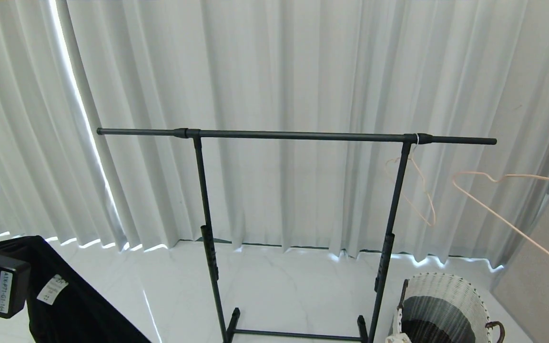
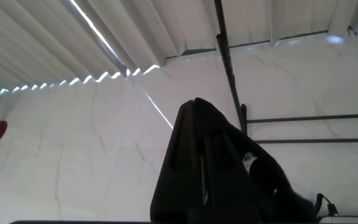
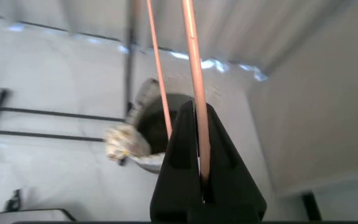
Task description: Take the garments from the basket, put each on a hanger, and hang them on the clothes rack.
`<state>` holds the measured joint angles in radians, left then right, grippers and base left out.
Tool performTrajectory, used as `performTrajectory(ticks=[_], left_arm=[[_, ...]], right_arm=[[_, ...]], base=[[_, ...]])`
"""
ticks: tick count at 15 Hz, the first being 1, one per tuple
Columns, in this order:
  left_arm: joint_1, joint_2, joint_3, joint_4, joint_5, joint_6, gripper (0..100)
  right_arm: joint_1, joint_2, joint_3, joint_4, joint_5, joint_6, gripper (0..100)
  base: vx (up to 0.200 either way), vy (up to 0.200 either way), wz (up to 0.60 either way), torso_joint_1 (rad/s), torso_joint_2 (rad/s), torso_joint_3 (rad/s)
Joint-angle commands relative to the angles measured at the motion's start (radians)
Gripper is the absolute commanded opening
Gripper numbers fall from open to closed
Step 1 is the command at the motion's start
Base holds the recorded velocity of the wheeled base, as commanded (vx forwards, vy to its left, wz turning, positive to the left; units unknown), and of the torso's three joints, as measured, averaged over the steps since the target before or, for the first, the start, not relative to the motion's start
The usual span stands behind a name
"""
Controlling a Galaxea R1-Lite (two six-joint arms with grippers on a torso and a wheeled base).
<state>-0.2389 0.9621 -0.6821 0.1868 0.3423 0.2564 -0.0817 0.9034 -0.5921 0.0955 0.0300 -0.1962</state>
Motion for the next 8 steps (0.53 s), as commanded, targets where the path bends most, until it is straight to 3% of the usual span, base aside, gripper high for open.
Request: performTrajectory(ticks=[1, 2, 4, 7, 8], left_arm=[[-0.007, 0.001, 0.003, 0.0, -0.002, 0.0, 0], [-0.019, -0.006, 0.004, -0.001, -0.068, -0.006, 0], [-0.022, -0.016, 0.003, -0.001, -0.167, 0.0, 0], [-0.048, 0.046, -0.043, -0.001, -0.161, -0.012, 0], [-0.048, 0.109, -0.094, -0.001, -0.148, -0.037, 0]], right_arm=[[0.002, -0.017, -0.009, 0.0, 0.027, 0.0, 0], [0.026, -0.024, -0.021, 0.004, 0.097, 0.001, 0], [0.119, 0.002, -0.029, 0.004, 0.14, 0.001, 0], [0.332, 0.06, -0.035, 0.001, 0.157, 0.07, 0], [0.471, 0.08, -0.035, -0.002, 0.156, 0.152, 0]], base=[[0.0, 0.0, 0.0, 0.0, 0.0, 0.0], [0.0, 0.0, 0.0, 0.0, 0.0, 0.0], [0.0, 0.0, 0.0, 0.0, 0.0, 0.0], [0.0, 0.0, 0.0, 0.0, 0.0, 0.0], [0.0, 0.0, 0.0, 0.0, 0.0, 0.0]])
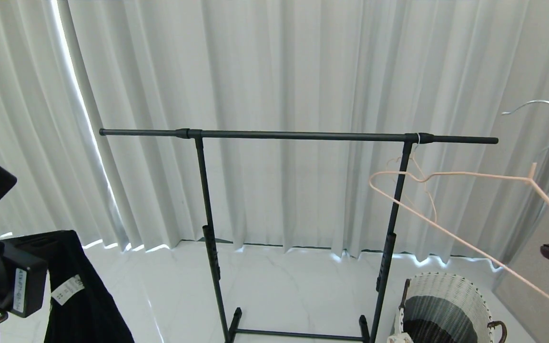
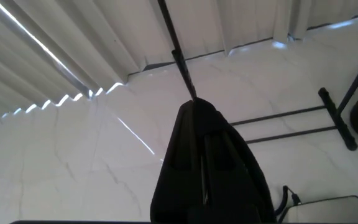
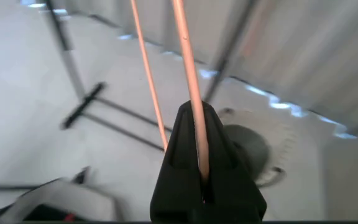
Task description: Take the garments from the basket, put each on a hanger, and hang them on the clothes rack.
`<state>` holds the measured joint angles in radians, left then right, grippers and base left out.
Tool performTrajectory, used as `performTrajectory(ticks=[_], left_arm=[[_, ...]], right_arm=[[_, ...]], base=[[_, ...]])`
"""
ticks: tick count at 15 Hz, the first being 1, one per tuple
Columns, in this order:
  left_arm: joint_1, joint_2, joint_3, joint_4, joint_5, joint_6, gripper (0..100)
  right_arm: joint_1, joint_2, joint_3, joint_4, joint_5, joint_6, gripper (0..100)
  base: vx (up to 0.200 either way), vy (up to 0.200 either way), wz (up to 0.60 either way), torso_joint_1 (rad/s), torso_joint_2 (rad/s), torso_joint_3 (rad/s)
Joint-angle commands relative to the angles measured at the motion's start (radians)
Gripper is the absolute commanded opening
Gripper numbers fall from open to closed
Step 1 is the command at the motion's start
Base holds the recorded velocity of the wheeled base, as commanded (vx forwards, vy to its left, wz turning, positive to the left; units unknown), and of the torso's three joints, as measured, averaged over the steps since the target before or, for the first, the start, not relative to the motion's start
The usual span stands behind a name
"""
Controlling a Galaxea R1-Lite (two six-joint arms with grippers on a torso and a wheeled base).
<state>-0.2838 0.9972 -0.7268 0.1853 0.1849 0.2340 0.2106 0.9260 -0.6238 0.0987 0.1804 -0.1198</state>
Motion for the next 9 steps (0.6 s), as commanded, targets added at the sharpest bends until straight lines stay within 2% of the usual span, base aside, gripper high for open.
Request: performTrajectory(ticks=[1, 3, 6, 7, 8, 9], left_arm=[[-0.005, 0.135, -0.102, 0.0, 0.034, -0.036, 0], [-0.034, 0.256, -0.206, 0.0, 0.085, -0.091, 0], [-0.156, 0.423, -0.327, 0.0, 0.179, -0.246, 0], [-0.159, 0.428, -0.329, 0.0, 0.18, -0.249, 0], [-0.241, 0.547, -0.407, 0.0, 0.258, -0.329, 0], [-0.267, 0.607, -0.459, 0.0, 0.286, -0.366, 0]], right_arm=[[0.266, 0.073, -0.002, -0.005, 0.005, 0.127, 0], [0.368, 0.096, 0.004, -0.01, 0.005, 0.177, 0], [0.438, 0.14, 0.01, -0.068, 0.005, 0.25, 0], [0.441, 0.142, 0.01, -0.07, 0.005, 0.252, 0], [0.506, 0.194, 0.013, -0.151, 0.005, 0.298, 0], [0.543, 0.218, 0.013, -0.182, 0.005, 0.307, 0]], base=[[0.0, 0.0, 0.0, 0.0, 0.0, 0.0], [0.0, 0.0, 0.0, 0.0, 0.0, 0.0], [0.0, 0.0, 0.0, 0.0, 0.0, 0.0], [0.0, 0.0, 0.0, 0.0, 0.0, 0.0], [0.0, 0.0, 0.0, 0.0, 0.0, 0.0], [0.0, 0.0, 0.0, 0.0, 0.0, 0.0]])
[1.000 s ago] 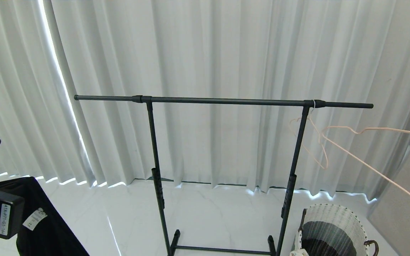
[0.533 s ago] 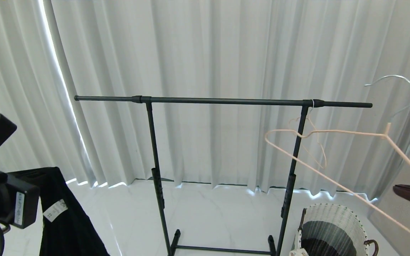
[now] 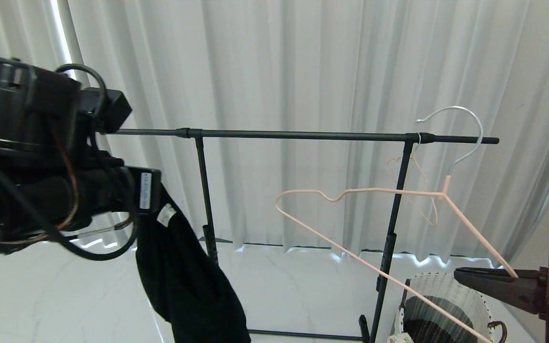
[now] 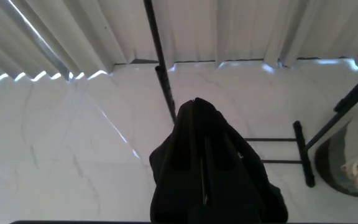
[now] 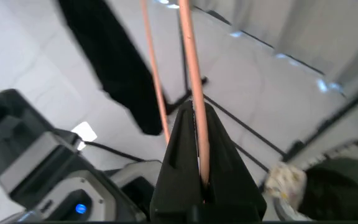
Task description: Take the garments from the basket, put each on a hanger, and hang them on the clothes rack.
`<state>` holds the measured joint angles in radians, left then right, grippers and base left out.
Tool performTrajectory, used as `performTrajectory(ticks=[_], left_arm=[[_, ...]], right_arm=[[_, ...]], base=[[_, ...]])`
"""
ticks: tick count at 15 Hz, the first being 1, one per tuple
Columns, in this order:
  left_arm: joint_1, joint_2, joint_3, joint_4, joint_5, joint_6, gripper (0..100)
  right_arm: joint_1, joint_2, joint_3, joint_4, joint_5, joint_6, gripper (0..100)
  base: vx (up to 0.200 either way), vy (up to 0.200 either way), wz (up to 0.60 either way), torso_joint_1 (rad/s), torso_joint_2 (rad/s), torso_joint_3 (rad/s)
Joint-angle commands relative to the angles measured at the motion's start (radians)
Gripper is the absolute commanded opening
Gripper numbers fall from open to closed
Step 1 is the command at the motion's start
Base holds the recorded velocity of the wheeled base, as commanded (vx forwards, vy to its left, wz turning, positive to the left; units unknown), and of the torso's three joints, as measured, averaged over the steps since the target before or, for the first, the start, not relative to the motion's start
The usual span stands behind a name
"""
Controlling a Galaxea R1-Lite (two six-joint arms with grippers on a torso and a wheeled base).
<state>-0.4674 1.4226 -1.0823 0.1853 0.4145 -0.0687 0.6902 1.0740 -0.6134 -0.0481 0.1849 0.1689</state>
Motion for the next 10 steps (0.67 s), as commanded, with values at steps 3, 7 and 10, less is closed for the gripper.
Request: performTrajectory(ticks=[3, 7, 10], left_arm=[[-0.105, 0.289, -0.199, 0.0, 0.067, -0.115, 0], [-0.142, 0.292, -0.203, 0.0, 0.056, -0.121, 0], [-0.142, 0.289, -0.205, 0.0, 0.061, -0.129, 0]], right_arm=[[0.141, 0.13, 0.0, -0.11, 0.001, 0.047, 0], [0.141, 0.196, -0.003, -0.211, -0.001, 0.072, 0], [0.14, 0.216, -0.003, -0.217, -0.001, 0.075, 0]], base=[[0.0, 0.0, 0.0, 0.0, 0.0, 0.0], [0.0, 0.0, 0.0, 0.0, 0.0, 0.0], [0.0, 0.0, 0.0, 0.0, 0.0, 0.0]])
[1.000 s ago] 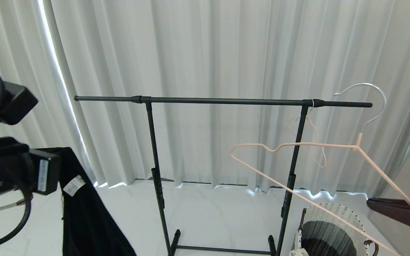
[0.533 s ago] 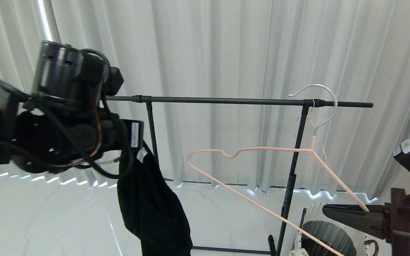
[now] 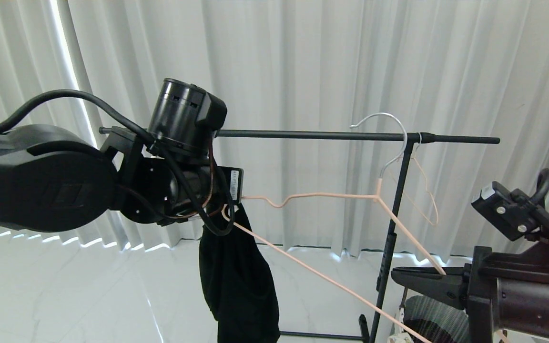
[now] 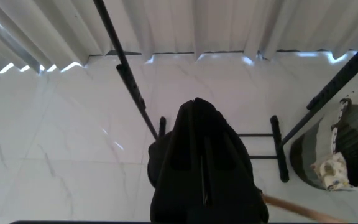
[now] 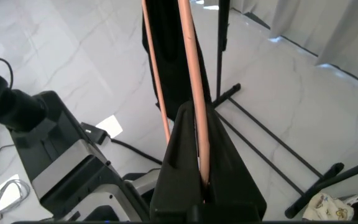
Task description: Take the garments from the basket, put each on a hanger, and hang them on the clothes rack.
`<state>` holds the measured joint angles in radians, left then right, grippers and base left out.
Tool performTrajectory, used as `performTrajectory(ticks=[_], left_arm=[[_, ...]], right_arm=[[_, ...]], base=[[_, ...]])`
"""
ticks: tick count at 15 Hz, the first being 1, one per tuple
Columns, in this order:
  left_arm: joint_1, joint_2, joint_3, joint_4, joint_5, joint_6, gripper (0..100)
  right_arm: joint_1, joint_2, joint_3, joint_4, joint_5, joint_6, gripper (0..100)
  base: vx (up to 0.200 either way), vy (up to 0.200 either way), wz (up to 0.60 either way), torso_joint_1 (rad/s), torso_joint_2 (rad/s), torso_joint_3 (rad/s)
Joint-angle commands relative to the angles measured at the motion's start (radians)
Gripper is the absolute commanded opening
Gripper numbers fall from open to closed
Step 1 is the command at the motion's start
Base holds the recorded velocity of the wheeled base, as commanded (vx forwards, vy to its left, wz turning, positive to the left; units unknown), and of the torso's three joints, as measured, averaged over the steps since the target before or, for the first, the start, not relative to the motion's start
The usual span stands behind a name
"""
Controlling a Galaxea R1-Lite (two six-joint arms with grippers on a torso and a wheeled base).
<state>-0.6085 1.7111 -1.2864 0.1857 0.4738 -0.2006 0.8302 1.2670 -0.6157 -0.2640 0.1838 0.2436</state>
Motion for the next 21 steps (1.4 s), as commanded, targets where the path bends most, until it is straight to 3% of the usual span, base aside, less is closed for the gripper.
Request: performTrajectory(ticks=[1, 10, 13, 21], left_arm=[[-0.002, 0.001, -0.005, 0.0, 0.005, -0.013, 0], [-0.03, -0.002, -0.008, 0.0, 0.052, -0.074, 0], [-0.037, 0.001, -0.004, 0.0, 0.104, -0.092, 0], [-0.116, -0.011, -0.007, 0.0, 0.103, -0.102, 0]], right_arm=[[-0.003, 0.026, -0.002, -0.001, 0.0, 0.0, 0], [-0.011, 0.124, -0.045, -0.089, -0.006, 0.002, 0], [-0.011, 0.141, -0.059, -0.09, -0.007, 0.002, 0], [0.013, 0.218, -0.119, -0.089, -0.004, -0.007, 0]], base=[[0.0, 0.0, 0.0, 0.0, 0.0, 0.0], [0.0, 0.0, 0.0, 0.0, 0.0, 0.0], [0.0, 0.0, 0.0, 0.0, 0.0, 0.0], [0.0, 0.0, 0.0, 0.0, 0.0, 0.0]])
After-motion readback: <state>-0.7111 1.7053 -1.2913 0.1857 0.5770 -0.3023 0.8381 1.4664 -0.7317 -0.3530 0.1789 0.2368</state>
